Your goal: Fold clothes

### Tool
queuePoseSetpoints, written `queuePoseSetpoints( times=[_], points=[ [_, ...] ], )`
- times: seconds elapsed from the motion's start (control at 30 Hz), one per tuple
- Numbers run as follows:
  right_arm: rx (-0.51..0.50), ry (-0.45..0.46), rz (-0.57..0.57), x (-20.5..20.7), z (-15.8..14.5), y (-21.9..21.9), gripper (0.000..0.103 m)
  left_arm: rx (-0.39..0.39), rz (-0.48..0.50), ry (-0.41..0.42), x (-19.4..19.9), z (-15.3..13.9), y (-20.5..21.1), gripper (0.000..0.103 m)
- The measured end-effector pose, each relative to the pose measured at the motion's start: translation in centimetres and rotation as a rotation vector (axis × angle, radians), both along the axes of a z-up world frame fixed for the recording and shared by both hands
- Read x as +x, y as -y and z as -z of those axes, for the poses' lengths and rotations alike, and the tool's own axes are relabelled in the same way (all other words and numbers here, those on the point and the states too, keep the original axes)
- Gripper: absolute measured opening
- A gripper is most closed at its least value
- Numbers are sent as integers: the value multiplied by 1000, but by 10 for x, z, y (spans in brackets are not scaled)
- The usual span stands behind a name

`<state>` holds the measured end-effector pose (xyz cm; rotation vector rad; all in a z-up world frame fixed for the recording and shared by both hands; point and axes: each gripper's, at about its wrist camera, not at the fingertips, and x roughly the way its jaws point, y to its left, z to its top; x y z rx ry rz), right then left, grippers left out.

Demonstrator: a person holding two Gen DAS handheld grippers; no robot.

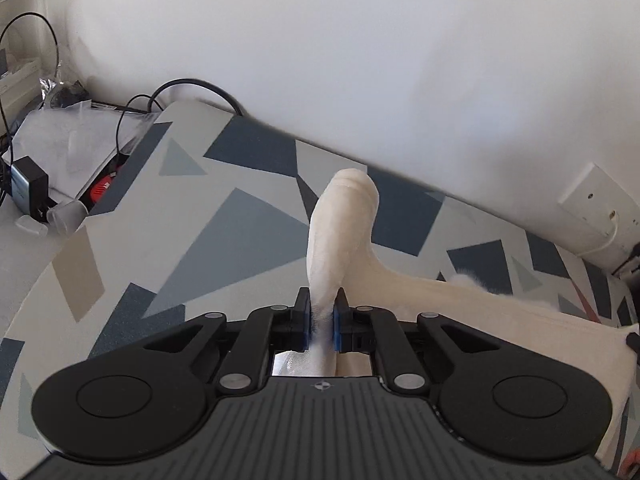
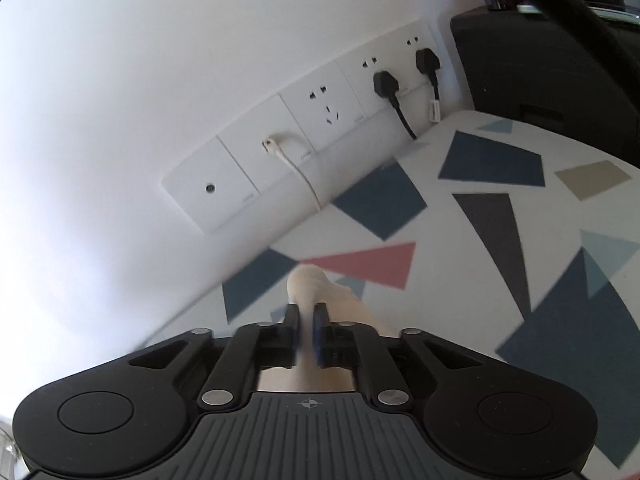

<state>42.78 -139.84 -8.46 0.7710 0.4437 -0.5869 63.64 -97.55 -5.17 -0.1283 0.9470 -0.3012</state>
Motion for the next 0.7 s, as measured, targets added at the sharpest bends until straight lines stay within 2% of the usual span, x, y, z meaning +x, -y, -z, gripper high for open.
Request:
queuePoseSetpoints(
  times=[0.03, 0.07, 0.1, 0.17, 0.23, 0.3, 0.37, 0.5, 0.53, 0.6, 0.7],
  points=[
    [-1, -32, 23, 1, 3, 1, 42, 10, -24, -39, 6, 7, -1, 15],
    [-3, -67, 47, 3, 5, 2, 57, 30, -50, -61, 9, 14, -3, 21],
    [-4, -101, 72, 4, 8, 2, 77, 69, -82, -71, 12, 21, -5, 26],
    [-13, -105, 70, -3, 8, 0, 78, 120, -118, -61, 11, 25, -12, 52],
    [-26, -117, 67, -12, 7, -4, 82, 139, -119, -39, 8, 22, -19, 68],
    [-15, -139, 78, -25, 10, -5, 84, 143, -67, -33, 2, 15, -24, 73],
    [26, -149, 65, -36, 15, -4, 85, 138, 9, -64, -3, 11, -28, 81],
    [107, -169, 40, -57, 25, -2, 102, 137, 158, -118, -29, 9, -31, 91],
    [128, -174, 33, -63, 28, -2, 102, 154, 194, -125, -35, 12, -29, 95],
    [169, -183, 21, -73, 33, -1, 102, 210, 245, -134, -46, 23, -23, 97],
    [230, -198, 1, -90, 41, 0, 102, 270, 260, -172, -57, 42, -15, 97]
  ],
)
